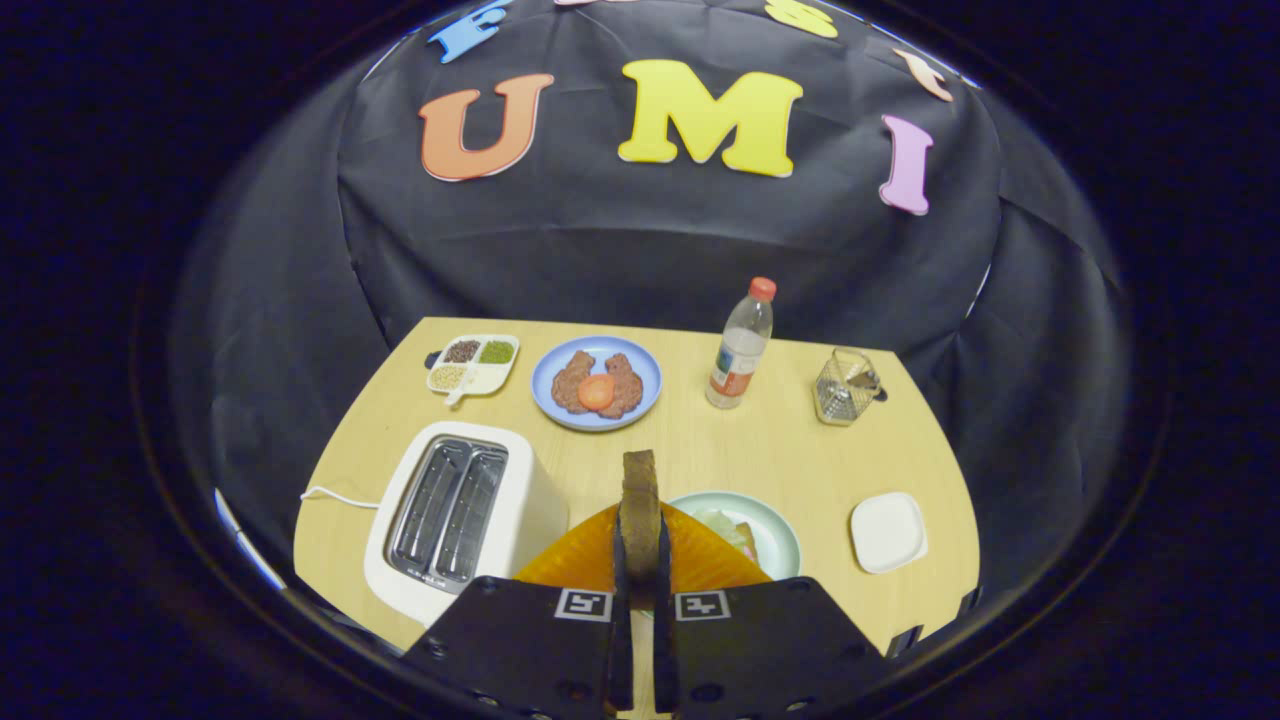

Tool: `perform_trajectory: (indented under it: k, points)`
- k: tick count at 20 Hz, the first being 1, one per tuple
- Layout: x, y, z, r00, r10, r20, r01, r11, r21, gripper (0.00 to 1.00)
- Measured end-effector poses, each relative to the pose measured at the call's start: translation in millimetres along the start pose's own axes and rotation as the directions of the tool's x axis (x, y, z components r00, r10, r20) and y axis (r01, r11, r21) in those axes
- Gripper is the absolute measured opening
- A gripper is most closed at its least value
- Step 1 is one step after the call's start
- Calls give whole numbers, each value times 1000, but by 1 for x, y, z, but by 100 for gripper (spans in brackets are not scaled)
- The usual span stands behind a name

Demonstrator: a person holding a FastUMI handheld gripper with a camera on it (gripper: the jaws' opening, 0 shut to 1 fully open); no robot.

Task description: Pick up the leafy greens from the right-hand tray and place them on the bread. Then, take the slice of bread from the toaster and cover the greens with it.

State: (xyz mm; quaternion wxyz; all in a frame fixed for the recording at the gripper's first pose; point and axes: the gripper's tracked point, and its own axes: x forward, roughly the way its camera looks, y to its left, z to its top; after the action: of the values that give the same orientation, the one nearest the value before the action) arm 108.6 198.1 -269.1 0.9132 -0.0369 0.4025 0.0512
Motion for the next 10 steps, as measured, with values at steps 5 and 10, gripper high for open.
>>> perform_trajectory:
  k: [5,10]
  points:
    - [37,-10,-28,996,57,-61,-55,998,40,8]
    - [70,-30,-43,992,106,-73,-101,992,77,8]
